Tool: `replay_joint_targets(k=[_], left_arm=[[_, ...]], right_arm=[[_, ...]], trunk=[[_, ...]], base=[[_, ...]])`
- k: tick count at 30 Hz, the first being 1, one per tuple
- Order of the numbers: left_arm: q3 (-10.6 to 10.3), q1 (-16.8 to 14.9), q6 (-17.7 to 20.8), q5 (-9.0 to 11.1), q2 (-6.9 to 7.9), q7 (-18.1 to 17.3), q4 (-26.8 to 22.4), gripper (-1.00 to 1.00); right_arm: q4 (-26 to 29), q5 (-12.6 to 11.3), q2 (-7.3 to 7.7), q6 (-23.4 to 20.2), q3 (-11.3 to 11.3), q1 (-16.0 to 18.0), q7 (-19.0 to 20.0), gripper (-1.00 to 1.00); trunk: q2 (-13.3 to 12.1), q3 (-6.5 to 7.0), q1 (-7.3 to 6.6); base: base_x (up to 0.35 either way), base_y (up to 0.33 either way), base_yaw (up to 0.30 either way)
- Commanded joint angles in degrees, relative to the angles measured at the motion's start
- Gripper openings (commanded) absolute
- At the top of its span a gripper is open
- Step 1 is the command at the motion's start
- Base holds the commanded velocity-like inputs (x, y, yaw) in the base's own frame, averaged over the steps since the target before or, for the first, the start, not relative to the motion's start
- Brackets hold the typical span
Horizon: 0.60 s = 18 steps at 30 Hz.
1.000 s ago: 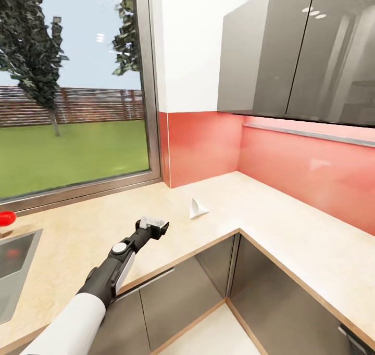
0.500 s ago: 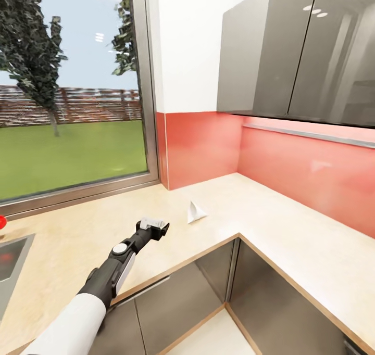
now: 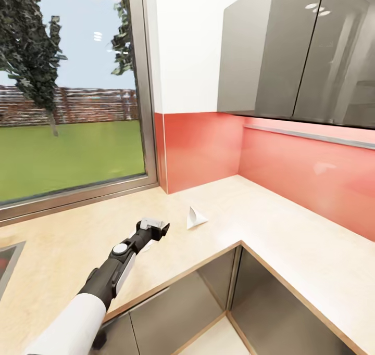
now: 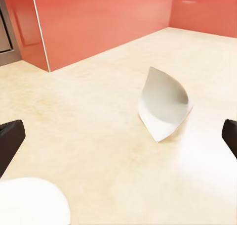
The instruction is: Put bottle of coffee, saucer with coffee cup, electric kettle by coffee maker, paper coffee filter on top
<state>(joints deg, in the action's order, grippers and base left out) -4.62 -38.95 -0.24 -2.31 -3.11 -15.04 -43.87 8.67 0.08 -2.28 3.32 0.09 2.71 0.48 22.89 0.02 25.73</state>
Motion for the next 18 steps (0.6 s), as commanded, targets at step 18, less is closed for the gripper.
replay_joint_targets(k=[18], left_arm=[[0.0,-0.1,0.0,-0.2,-0.04,-0.2,0.0,1.00]], right_arm=[[-0.1,0.0,0.02,0.2,0.0,0.0,0.1,1.00]], trunk=[[0.0,-0.02,0.05]], base=[[0.187,0.000,0.000]])
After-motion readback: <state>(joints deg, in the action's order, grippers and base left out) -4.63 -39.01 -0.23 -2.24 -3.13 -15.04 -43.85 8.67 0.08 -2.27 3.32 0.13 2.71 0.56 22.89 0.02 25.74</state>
